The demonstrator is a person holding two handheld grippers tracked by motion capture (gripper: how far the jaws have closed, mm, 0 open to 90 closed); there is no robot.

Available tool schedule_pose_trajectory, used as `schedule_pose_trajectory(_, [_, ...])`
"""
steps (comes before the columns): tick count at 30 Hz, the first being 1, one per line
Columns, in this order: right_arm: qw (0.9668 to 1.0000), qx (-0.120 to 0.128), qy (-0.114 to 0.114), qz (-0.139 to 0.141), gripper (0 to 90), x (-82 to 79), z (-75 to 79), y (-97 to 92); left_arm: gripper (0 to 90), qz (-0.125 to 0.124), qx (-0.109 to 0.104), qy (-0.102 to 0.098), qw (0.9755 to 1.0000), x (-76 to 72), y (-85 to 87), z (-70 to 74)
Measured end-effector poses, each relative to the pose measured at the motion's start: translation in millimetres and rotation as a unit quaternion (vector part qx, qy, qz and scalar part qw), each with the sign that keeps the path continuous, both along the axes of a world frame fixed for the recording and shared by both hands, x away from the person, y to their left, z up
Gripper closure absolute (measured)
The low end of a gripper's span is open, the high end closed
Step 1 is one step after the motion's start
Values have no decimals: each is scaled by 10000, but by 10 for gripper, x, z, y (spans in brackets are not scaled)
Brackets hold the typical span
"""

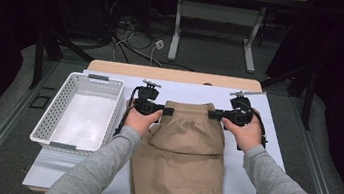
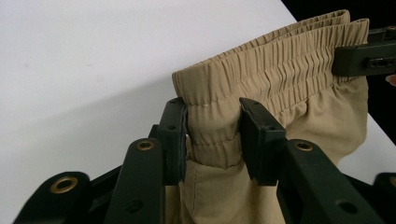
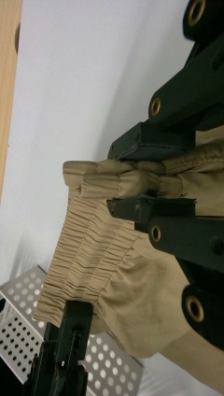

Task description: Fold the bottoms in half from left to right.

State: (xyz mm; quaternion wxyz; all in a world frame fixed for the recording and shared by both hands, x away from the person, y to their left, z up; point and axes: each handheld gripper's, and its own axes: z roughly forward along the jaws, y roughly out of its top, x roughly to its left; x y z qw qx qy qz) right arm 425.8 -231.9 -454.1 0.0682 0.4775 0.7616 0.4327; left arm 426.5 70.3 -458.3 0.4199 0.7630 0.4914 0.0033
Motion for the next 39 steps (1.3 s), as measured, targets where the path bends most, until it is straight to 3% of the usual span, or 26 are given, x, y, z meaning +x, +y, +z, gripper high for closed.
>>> schedule_pose_trajectory(10, [9996,146,-93,205,720,-262,32,-42,643,-194,-108,-80,9997,-244,60,26])
schedule_pose_trajectory(18, [9994,184,-37,295,720,-422,-9,-67,644,-261,-145,1,9996,-394,63,-11])
schedule_pose_trajectory(28, [9987,177,210,429,718,-607,-30,-101,644,-377,-138,103,9991,-616,66,-12])
schedule_pose_trajectory(39, [9979,250,127,578,718,-859,-77,-146,650,-527,-208,49,9984,-843,88,-49])
